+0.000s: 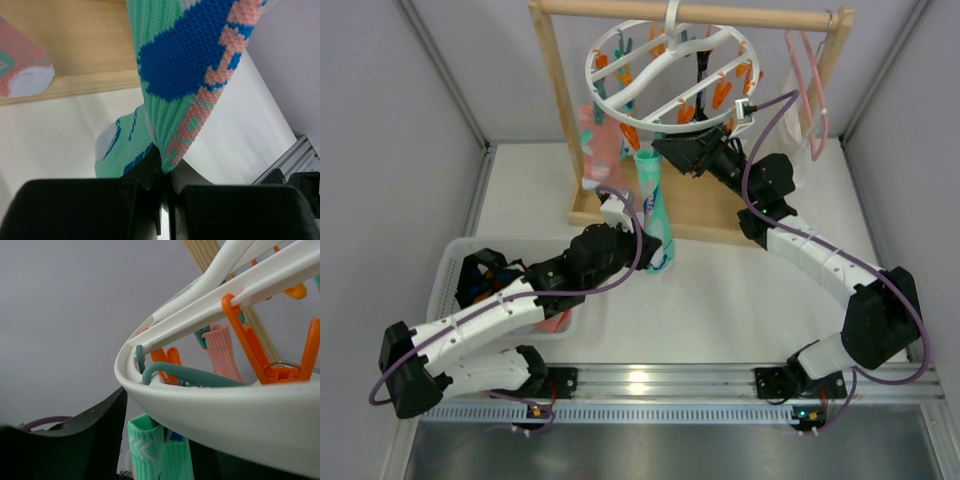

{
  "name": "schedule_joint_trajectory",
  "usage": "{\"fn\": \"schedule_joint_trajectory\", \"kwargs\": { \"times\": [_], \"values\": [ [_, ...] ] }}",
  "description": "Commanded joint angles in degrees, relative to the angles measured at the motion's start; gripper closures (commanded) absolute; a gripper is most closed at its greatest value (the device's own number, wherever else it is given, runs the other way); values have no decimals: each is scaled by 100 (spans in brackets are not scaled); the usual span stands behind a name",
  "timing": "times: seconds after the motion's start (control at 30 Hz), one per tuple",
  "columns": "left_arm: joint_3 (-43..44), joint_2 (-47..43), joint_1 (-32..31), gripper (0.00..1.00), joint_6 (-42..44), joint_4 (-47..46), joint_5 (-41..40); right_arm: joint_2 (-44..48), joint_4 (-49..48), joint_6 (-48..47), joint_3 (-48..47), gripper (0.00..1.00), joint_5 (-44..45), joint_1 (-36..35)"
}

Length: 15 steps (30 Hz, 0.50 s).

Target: Remove the socks clipped to the hanger

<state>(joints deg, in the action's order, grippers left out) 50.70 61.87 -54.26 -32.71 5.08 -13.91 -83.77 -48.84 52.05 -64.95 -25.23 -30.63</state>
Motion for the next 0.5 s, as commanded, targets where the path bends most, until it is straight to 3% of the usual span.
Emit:
{"fn": "schedule_joint_trajectory", "kwargs": {
  "times": [0.0, 0.07, 0.47],
  "values": [
    [239, -140, 12, 100, 98, 45, -33, 282, 85, -335, -220, 52, -447, -66],
    [248, -148, 12, 100, 98, 46, -15, 335, 111, -397, -176, 49, -526, -39],
    [239, -140, 12, 100, 37, 46, 90, 308, 497, -863, -378, 51, -667, -39]
  ]
}}
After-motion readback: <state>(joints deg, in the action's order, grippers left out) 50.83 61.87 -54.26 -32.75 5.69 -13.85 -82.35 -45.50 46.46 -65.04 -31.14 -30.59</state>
